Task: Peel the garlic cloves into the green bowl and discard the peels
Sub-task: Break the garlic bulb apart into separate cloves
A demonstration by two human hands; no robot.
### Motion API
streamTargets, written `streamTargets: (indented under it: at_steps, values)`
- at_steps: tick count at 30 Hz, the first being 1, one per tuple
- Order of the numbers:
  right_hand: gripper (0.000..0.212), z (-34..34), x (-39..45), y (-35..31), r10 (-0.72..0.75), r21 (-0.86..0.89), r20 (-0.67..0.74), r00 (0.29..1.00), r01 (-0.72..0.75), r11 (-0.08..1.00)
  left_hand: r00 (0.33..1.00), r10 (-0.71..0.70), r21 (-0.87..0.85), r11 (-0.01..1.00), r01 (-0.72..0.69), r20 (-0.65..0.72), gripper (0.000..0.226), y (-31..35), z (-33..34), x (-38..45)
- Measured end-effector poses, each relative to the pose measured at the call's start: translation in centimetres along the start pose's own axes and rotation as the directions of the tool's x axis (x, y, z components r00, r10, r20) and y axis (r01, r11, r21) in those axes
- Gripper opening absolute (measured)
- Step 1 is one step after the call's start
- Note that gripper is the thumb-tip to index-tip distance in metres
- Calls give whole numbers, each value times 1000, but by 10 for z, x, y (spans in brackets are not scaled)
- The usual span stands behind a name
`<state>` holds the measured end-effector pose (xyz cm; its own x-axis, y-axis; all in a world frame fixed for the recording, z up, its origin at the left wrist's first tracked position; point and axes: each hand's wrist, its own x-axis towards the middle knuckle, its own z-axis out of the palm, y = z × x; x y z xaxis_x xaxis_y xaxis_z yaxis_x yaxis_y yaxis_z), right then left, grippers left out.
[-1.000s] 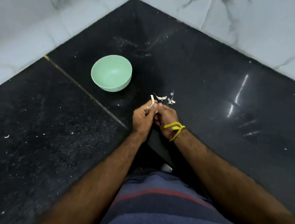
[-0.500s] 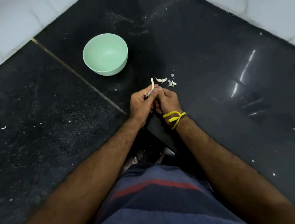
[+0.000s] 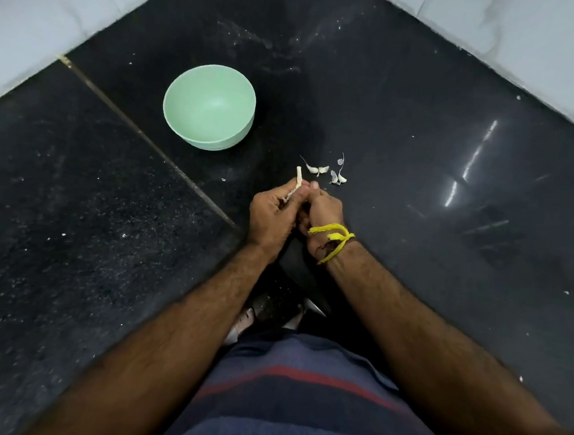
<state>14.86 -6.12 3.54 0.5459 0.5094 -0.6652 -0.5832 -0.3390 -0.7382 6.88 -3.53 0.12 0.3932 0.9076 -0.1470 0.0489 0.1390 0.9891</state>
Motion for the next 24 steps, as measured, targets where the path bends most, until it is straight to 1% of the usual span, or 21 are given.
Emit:
streamTargets:
  at_steps: [3, 5, 7, 9, 10, 13, 15, 19, 22, 24]
  values:
    - [33, -1, 2, 2, -39, -36, 47, 998, 41, 999, 999, 3, 20, 1000, -3, 37, 27, 4, -3, 0]
    - [33, -5, 4, 3, -80, -38, 137, 987, 86, 996, 998, -48, 20, 999, 47, 35, 22, 7, -5, -1]
    - [35, -12, 4, 2, -98, -21, 250, 963, 107, 994, 995, -93, -19, 995, 94, 42, 22, 12, -8, -1]
    - [37, -18, 5, -1, -119, -86, 320, 940, 153, 984, 992, -106, -42, 993, 109, 69, 22, 13, -8, -1]
    - [37, -21, 6, -2, -131, -116, 333, 934, 178, 977, 992, -105, -39, 993, 108, 73, 22, 13, -8, -2]
    - [37, -31, 7, -8, -137, -120, 330, 934, 185, 975, 993, -116, -34, 993, 117, 21, 19, 15, -7, -3]
    - [35, -36, 5, -12, -148, -142, 339, 929, 207, 968, 992, -125, -28, 992, 125, 13, 18, 16, -6, -3]
    - [19, -38, 4, -12, -181, -160, 328, 927, 243, 957, 990, -138, -12, 990, 138, 25, 15, 19, -6, -4]
    - [14, -38, 5, -9, -249, -236, 279, 927, 318, 918, 988, -150, -3, 989, 150, 20, 14, 20, -7, -4]
    - [10, -40, 7, -8, -331, -321, 240, 913, 396, 860, 987, -160, 3, 987, 160, 12, 13, 20, -7, -4]
